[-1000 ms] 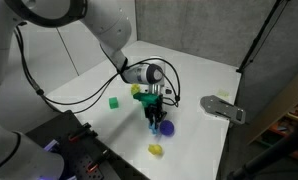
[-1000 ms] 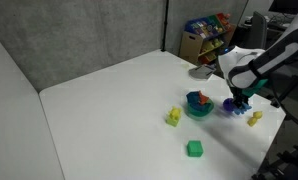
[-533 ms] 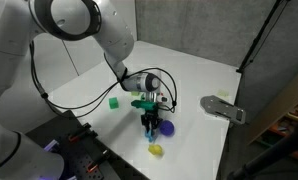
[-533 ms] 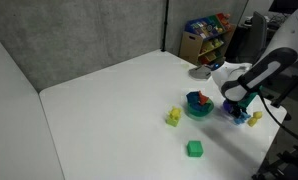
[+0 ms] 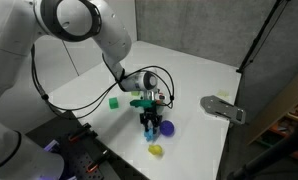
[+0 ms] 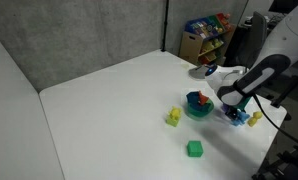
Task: Pick up the light blue toy from the green bowl and put it on the table
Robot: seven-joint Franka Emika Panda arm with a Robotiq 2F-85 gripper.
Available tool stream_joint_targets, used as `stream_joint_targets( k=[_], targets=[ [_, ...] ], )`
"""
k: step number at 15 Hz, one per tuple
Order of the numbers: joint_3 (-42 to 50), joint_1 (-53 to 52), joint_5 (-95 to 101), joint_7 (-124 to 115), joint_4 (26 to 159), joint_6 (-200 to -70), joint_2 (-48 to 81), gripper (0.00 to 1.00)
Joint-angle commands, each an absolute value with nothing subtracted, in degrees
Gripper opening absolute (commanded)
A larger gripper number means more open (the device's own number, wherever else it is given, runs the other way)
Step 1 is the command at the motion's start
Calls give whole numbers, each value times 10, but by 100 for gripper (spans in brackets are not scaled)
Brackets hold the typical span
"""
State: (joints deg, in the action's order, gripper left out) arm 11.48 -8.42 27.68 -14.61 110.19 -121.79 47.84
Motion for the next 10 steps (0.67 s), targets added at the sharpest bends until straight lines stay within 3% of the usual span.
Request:
stream_joint_targets(
  k=[1, 3, 10],
  targets=[
    [118, -97, 297, -163, 1103, -1216, 471, 86],
    [116, -100, 301, -162, 1114, -1224, 456, 100],
    [94, -102, 289, -150, 1148, -1235, 381, 100]
  ],
)
